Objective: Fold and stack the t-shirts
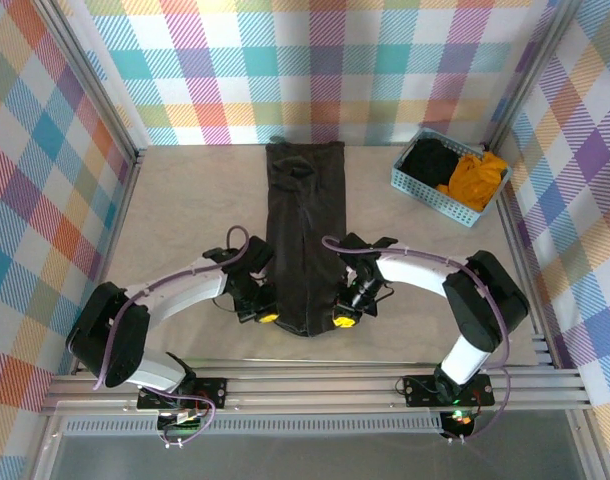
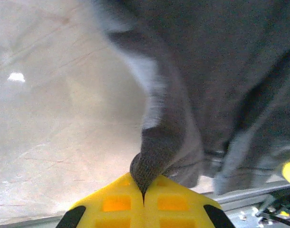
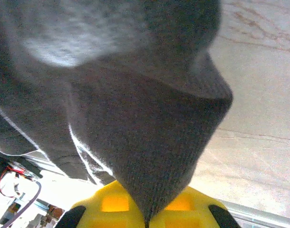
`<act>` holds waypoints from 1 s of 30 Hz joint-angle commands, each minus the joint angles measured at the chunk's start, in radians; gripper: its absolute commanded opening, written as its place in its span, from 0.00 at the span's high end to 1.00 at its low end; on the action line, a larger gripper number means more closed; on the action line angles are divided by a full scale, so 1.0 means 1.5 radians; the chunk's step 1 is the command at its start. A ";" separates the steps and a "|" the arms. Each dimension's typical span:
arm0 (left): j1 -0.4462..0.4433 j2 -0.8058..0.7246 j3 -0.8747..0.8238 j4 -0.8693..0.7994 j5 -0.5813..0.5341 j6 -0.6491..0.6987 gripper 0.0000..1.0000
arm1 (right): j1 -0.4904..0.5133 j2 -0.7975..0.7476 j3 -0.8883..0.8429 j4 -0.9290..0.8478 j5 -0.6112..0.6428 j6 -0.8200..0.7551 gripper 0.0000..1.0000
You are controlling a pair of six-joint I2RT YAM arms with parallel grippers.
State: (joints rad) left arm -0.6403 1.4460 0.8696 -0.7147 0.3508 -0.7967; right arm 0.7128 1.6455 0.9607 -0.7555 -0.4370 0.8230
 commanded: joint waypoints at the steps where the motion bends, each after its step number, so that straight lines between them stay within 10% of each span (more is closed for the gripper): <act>1: -0.006 -0.008 0.054 -0.051 0.000 0.038 1.00 | 0.004 -0.070 0.017 -0.043 0.016 0.008 1.00; 15: 0.008 -0.187 0.038 -0.069 -0.011 -0.017 1.00 | -0.008 -0.128 0.103 -0.140 -0.008 0.018 1.00; 30: 0.203 0.173 0.366 0.068 -0.040 -0.023 1.00 | -0.177 0.219 0.510 -0.169 0.039 -0.083 1.00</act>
State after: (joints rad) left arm -0.3592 1.6276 1.3048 -0.6487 0.3008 -0.8631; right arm 0.4778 1.9194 1.6459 -0.9638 -0.3969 0.7448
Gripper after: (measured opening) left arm 0.053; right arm 0.069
